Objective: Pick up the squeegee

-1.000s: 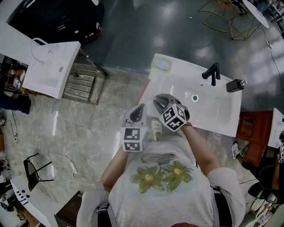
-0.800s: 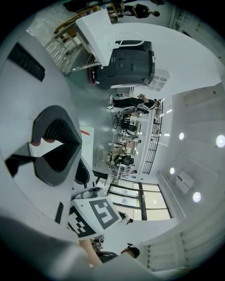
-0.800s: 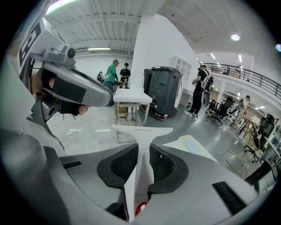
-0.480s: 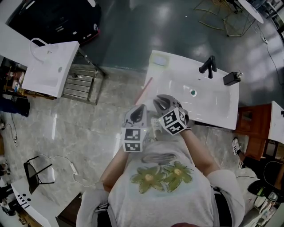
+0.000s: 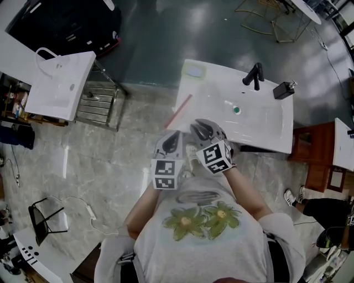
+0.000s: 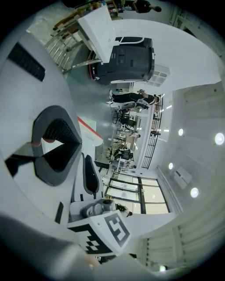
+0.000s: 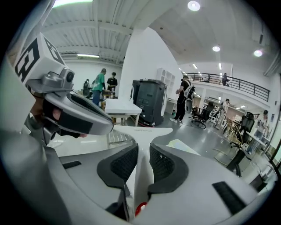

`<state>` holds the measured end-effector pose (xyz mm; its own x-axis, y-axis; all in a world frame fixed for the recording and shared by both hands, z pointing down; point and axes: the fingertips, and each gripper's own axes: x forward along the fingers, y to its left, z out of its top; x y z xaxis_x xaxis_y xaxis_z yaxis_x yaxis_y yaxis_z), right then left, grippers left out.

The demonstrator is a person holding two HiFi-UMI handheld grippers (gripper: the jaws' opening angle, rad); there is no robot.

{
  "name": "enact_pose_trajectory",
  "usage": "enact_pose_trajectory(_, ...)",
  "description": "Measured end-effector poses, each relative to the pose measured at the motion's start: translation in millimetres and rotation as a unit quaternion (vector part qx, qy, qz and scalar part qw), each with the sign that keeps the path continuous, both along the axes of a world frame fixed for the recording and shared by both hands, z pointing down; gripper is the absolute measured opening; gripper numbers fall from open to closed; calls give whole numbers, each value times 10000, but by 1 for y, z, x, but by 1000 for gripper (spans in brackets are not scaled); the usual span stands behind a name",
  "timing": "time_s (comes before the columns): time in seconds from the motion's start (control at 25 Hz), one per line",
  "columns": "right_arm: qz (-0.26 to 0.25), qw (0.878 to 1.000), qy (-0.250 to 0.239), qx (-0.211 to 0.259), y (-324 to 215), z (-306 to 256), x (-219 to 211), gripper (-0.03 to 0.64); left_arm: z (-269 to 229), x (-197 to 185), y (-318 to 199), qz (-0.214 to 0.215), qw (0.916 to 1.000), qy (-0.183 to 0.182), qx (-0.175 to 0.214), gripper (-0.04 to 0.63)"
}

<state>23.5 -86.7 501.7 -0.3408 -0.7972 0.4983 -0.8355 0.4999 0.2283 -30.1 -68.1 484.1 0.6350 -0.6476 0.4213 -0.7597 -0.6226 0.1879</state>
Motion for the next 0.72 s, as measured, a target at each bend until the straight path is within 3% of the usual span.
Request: enact_pose_trajectory(0.72, 117, 9959, -338, 831, 37, -42, -13, 89, -3, -5, 29, 78, 9999, 24, 81, 11)
